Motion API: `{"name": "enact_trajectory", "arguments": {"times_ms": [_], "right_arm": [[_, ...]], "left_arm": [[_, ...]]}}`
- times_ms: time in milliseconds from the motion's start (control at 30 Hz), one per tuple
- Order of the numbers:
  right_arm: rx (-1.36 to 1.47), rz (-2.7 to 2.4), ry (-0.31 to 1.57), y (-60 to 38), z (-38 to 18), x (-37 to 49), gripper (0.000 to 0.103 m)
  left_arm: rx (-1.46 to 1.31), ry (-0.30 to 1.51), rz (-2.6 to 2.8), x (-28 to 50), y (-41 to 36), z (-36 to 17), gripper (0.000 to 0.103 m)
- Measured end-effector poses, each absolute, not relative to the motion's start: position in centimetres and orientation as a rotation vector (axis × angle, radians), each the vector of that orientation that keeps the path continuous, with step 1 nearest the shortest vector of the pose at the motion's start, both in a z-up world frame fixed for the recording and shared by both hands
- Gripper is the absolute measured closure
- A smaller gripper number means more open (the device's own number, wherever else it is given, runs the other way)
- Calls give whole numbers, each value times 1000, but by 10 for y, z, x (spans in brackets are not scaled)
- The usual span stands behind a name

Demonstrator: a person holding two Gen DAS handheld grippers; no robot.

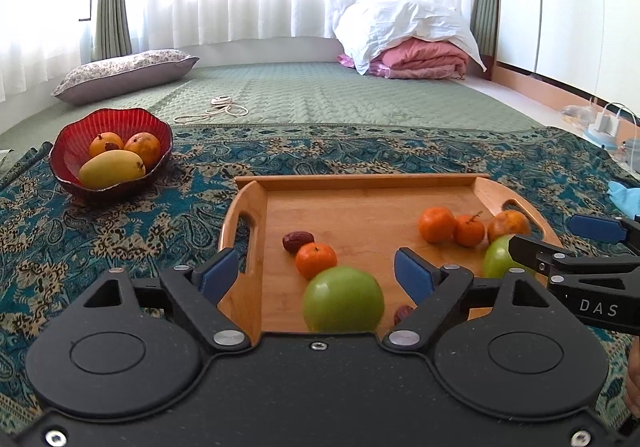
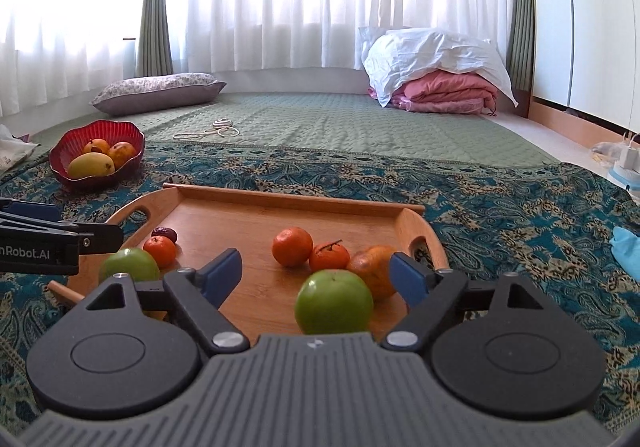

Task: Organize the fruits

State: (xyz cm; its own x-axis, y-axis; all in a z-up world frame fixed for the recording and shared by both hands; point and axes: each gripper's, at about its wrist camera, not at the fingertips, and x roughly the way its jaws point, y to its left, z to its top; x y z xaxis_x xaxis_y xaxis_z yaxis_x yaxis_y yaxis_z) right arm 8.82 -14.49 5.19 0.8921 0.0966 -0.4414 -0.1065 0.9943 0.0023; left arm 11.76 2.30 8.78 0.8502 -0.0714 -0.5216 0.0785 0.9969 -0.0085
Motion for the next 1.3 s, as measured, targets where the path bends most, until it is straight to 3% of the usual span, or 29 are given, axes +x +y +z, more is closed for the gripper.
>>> {"name": "enact_trajectory", "arguments": {"times_ms": [1067,1300], "right_arm": [[-60,57,567,-148,-16,55,2],[-15,35,612,-153,-27,64,0]], "left_arm": [[51,667,-15,89,7,14,16],[26,686,-2,95,7,5,10]]}}
